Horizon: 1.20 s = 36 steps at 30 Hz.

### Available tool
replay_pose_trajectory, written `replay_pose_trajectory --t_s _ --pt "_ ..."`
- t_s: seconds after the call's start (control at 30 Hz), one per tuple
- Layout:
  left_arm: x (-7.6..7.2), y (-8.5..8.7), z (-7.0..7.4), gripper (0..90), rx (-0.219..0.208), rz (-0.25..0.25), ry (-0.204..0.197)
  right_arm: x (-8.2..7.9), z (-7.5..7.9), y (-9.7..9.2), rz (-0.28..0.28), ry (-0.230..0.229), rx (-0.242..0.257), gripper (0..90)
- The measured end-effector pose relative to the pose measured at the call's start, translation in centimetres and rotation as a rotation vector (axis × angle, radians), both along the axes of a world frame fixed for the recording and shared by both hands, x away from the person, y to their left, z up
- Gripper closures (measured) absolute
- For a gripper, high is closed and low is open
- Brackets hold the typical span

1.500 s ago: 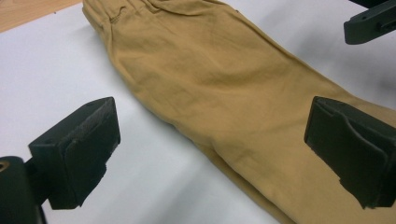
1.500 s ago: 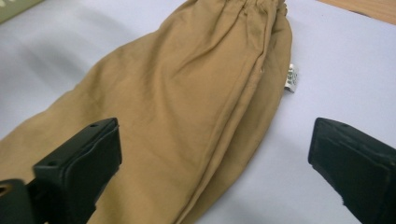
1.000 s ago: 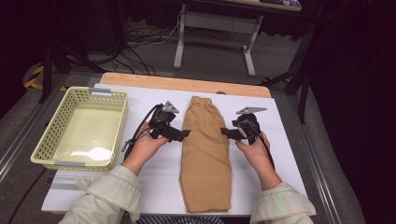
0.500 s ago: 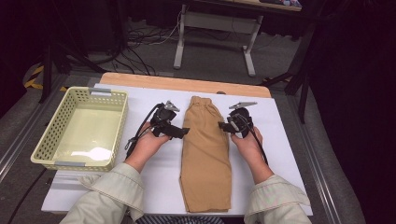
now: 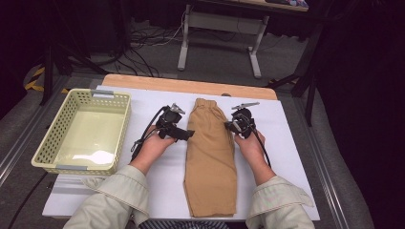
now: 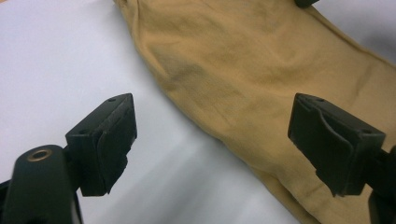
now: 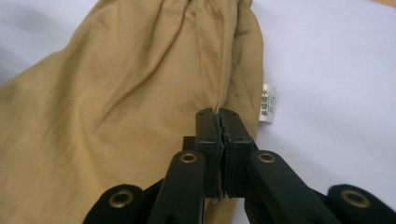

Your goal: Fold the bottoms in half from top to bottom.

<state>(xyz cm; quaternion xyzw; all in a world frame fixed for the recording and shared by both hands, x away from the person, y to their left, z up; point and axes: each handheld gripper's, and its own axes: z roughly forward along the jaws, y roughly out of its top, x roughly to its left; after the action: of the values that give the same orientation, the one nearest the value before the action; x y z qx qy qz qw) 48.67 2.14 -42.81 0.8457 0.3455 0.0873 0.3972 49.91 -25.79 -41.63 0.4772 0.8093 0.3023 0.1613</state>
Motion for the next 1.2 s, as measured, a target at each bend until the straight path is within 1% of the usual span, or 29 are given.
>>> replay_pose_trajectory --t_s 0.1,0.27,0.37,0.5,0.57,0.6,0.67,0.73,0.8,0.9,1.03,1.07,1.2 --pt "0.0 0.0 0.0 16.6 0.001 0.001 0.0 0.0 -0.1 -0.3 0.002 0.0 -0.014 88.0" --pt "0.2 0.0 0.0 16.6 -0.001 0.005 0.0 -0.1 -0.2 -1.1 -0.006 0.02 -0.014 88.1" --pt "0.4 -0.3 0.1 16.8 0.004 0.006 -0.001 0.1 -0.6 -1.5 -0.024 0.049 -0.016 88.0" --pt "0.8 -0.9 0.2 17.6 0.019 0.003 -0.003 0.4 -1.1 -1.4 -0.033 0.065 -0.037 86.0" --pt "0.9 -1.0 0.2 18.4 0.024 0.004 -0.004 0.5 -1.2 -1.3 -0.036 0.059 -0.05 82.0" --pt "1.3 -1.1 0.0 19.7 0.02 0.01 -0.001 0.5 -1.2 -1.3 -0.041 0.051 -0.059 78.2" --pt "1.5 -1.1 -0.1 20.7 0.024 0.013 0.003 0.6 -1.1 -1.5 -0.041 0.047 -0.054 72.1" --pt "1.9 -1.3 -0.4 21.3 0.032 0.015 0.008 0.6 -0.9 -1.7 -0.038 0.035 -0.037 65.8" --pt "2.2 -1.4 -0.6 22.3 0.035 0.019 0.007 0.7 -0.6 -1.7 -0.035 0.013 -0.017 60.3" --pt "2.8 -1.6 -1.0 24.4 0.046 0.036 0.016 1.0 -0.3 -1.6 -0.043 -0.001 0.011 54.6" --pt "3.5 -1.7 -1.6 27.9 0.043 0.056 0.031 1.7 -0.6 -1.3 -0.056 -0.021 0.005 49.1" --pt "3.6 -1.8 -1.7 29.0 0.04 0.06 0.035 1.9 -0.8 -1.2 -0.057 -0.025 0.007 49.1" --pt "3.8 -2.0 -2.0 32.7 0.041 0.075 0.052 2.4 -1.4 -1.1 -0.073 -0.015 0.01 49.4"
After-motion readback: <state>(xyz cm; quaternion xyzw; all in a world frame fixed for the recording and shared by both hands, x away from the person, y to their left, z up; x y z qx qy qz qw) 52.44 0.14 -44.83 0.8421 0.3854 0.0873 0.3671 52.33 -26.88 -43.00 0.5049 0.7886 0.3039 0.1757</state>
